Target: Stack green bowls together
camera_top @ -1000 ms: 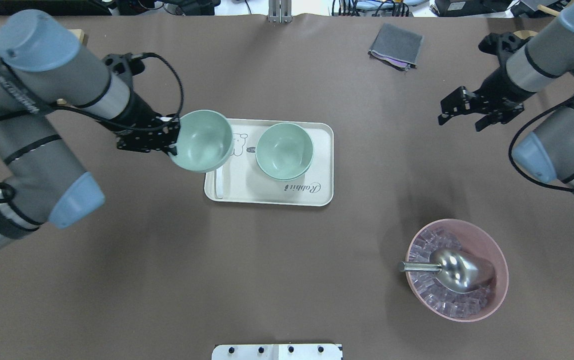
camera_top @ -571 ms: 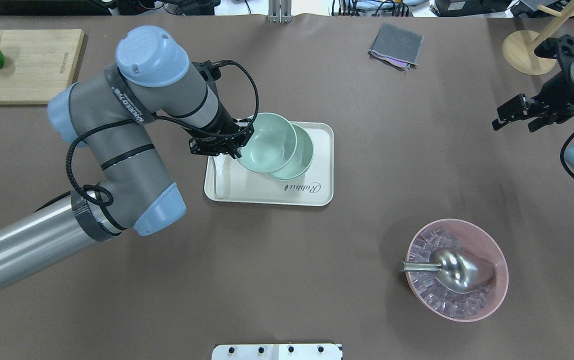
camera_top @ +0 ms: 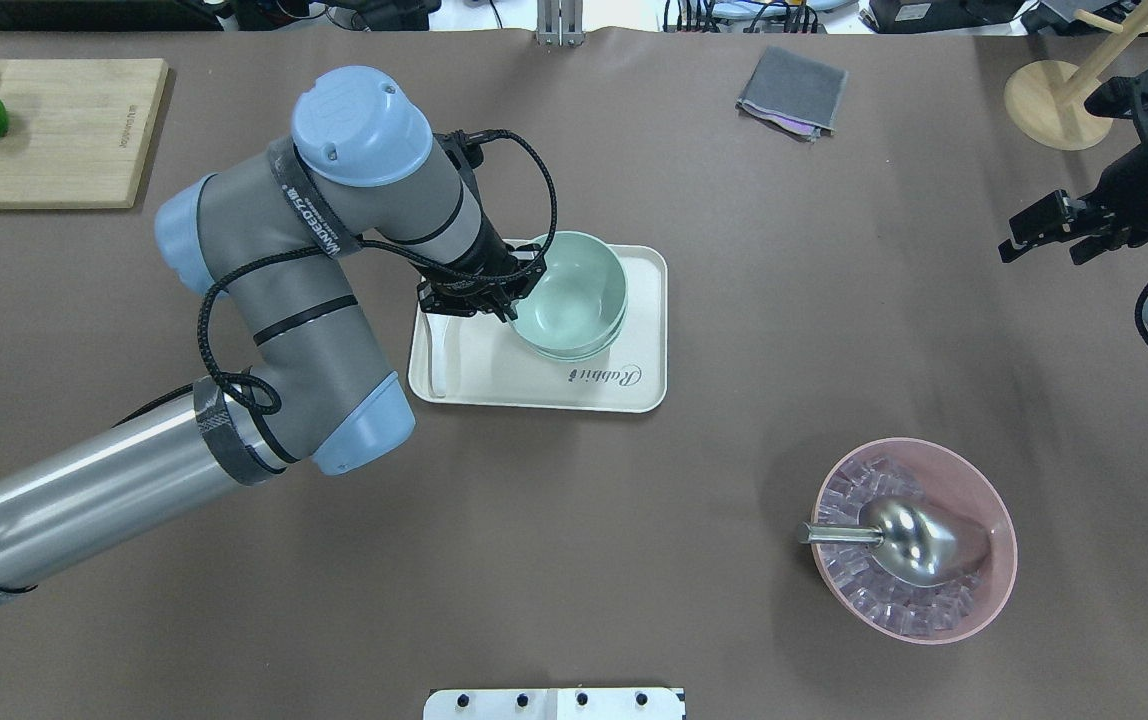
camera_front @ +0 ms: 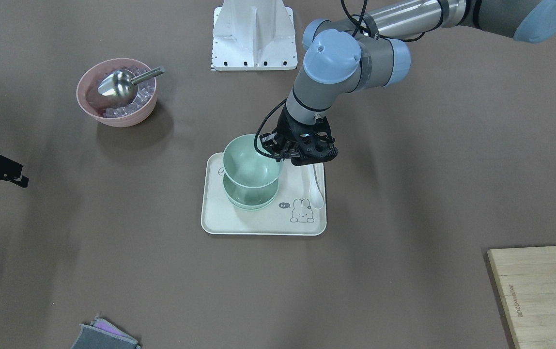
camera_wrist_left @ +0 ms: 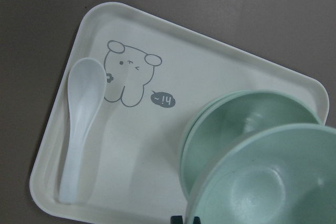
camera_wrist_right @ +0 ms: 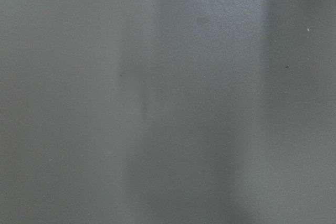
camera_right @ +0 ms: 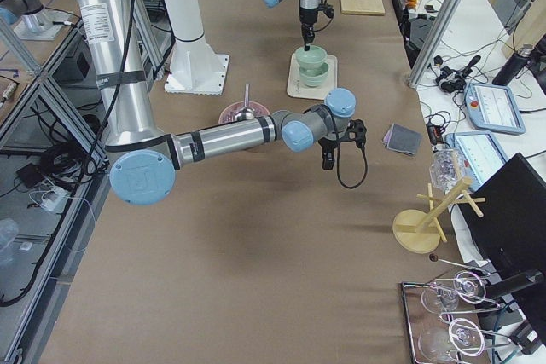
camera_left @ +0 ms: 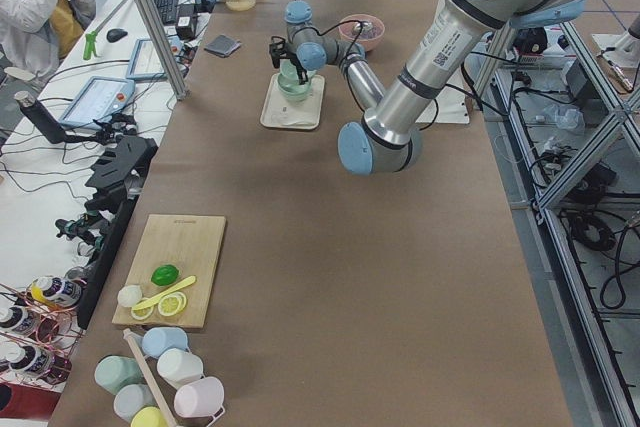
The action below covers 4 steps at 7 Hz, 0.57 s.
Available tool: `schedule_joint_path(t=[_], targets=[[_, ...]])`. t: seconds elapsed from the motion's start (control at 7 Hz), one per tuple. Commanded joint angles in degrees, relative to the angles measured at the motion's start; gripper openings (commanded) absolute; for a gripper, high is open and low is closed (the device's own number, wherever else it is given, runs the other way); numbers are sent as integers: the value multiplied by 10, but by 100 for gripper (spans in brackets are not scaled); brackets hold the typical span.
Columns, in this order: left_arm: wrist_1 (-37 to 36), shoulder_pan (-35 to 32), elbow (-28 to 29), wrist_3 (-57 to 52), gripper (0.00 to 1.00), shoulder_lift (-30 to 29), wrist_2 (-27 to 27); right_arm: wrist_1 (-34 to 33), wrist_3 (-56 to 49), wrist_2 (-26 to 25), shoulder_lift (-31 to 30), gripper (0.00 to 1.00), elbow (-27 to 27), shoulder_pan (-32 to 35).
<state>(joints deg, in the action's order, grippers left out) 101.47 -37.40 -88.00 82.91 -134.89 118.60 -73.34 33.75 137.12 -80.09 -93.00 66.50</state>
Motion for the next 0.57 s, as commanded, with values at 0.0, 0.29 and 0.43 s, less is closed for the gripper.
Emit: schedule_joint_path(t=[0.0,0.29,0.43], targets=[[21,0,24,-1,0,-12,0,1,0,0,0,100,2,-1],[23,0,27,0,0,-12,-23,0,-1,-1,5,100,6,-1],[34,0,32,-1,87,-11,-35,0,0,-1,5,100,6,-1]])
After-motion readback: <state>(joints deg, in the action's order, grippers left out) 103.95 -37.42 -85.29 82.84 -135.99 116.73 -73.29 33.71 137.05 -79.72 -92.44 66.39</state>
